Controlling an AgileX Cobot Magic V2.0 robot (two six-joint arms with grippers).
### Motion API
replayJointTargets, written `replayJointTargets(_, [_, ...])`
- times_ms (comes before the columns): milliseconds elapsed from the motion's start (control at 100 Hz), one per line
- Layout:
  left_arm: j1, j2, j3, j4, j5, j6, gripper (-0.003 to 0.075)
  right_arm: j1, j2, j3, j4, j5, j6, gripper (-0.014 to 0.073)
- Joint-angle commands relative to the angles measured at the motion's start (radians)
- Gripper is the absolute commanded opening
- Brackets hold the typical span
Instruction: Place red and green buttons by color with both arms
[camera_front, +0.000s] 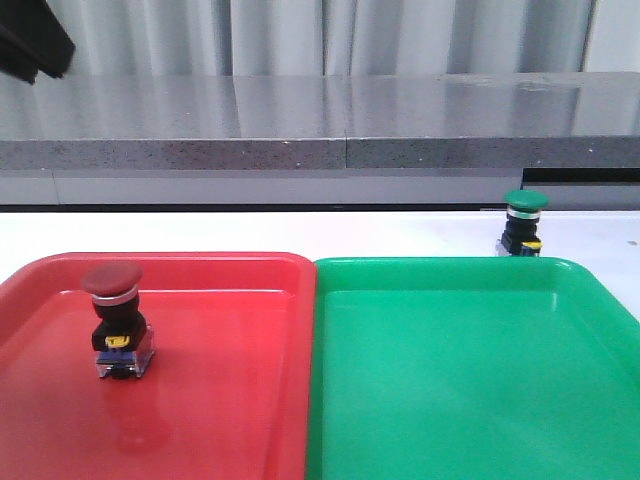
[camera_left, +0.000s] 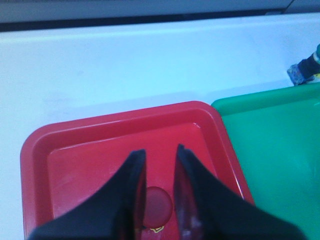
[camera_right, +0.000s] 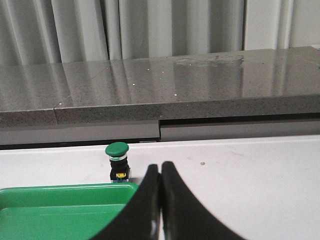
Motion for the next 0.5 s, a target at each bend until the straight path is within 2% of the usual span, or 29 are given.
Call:
replayJointTargets(0, [0.001,-0.072,-0.010,0.004,-0.064,-0.009,-0.0020,-0.007,-0.021,-0.019,0.002,-0.080,-0.008,-0.0064])
replayJointTargets(490, [0.001,-0.368,0.300,0.060,-0.319,-0.005,-0.0020,-0.007,-0.021,-0.019,0.002,-0.080,-0.008,-0.0064])
